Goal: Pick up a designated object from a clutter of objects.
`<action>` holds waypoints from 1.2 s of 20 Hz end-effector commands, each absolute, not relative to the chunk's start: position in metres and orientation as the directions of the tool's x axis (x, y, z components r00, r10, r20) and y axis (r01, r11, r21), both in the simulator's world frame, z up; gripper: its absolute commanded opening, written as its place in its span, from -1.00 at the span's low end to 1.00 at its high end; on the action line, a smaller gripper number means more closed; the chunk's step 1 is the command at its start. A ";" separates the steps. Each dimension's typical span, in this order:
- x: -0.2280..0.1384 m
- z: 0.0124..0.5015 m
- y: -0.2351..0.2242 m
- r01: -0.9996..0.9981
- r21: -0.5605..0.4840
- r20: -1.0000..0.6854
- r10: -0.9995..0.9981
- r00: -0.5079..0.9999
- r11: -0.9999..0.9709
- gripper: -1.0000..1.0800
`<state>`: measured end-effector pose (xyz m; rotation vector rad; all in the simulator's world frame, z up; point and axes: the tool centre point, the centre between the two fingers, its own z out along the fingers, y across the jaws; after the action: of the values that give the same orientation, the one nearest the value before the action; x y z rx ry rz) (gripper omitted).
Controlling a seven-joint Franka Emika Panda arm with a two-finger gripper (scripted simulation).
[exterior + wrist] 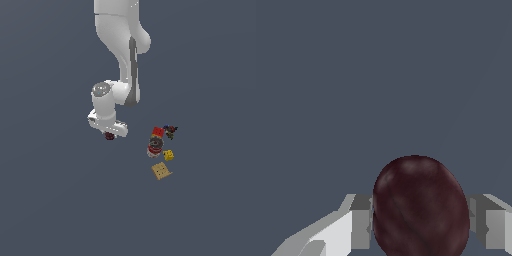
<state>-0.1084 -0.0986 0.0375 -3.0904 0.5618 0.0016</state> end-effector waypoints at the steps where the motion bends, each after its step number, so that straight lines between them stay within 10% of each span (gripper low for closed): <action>1: -0.106 0.044 -0.101 -0.352 -0.001 0.000 -0.352 0.936 -0.936 -1.00; 24: -0.057 0.206 -0.161 -0.354 0.002 0.000 -0.354 0.935 -0.935 -1.00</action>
<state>-0.0606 -0.1562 0.1924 -3.0917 0.5651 0.0004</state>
